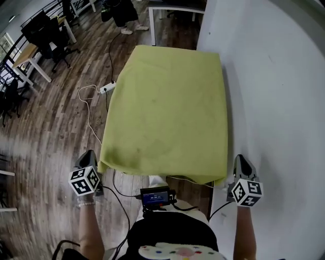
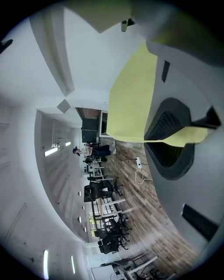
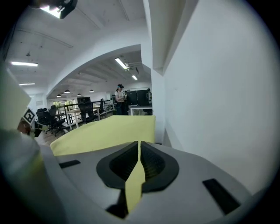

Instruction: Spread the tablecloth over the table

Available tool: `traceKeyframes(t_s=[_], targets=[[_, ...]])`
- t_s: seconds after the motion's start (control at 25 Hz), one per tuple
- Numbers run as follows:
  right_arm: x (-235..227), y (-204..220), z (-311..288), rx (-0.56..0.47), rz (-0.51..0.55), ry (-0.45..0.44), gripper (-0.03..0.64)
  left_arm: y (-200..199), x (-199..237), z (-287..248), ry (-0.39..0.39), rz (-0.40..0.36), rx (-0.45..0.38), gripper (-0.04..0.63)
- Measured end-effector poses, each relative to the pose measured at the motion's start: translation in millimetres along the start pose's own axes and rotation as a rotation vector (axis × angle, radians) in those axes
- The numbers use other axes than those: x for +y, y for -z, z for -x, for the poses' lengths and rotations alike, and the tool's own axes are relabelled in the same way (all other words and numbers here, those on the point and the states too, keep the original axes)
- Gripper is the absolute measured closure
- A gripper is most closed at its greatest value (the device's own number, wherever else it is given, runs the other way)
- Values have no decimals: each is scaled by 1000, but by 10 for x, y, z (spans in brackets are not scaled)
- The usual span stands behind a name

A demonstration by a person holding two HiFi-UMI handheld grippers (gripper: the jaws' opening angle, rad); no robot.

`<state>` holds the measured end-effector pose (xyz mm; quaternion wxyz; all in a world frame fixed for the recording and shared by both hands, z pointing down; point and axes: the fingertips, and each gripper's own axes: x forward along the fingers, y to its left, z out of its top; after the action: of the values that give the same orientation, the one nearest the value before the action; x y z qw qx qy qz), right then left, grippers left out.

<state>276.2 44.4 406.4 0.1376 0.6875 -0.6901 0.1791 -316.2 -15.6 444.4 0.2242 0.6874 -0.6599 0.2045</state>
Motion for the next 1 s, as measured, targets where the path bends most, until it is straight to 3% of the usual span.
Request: traceKeyframes(t_s=[0.04,0.08,0.12,0.2,0.4,0.6,0.76,0.84,0.92,1.0], targets=[[68,-26,2,-8,1,-18,575,105,40,-39,5,0,27,571],[135,-37,1,-12,3,-36,575,245,77,-72,19,0,61,523],[198,-42,0,-14,8,-52,574,404,109,-93,37,-4,99,426],[299,-59,-9,-14,23,-80,575,724,166,-117,62,-24,174,364],[406,-101,-65,-5,56,-112,575,1289,249,-210,64,-163,332,336],[454,-92,-128,18,73,-118,575,1448,291,-511,54,-328,386,336],[450,-105,-136,38,89,-120,575,1466,269,-696,25,-423,438,408],[440,-87,-167,46,90,-117,575,1471,285,-752,0,-435,449,537],[439,-41,-190,51,86,-115,575,1524,307,-757,5,-396,451,577],[443,-11,-193,52,80,-113,575,1572,378,-725,10,-294,445,577]])
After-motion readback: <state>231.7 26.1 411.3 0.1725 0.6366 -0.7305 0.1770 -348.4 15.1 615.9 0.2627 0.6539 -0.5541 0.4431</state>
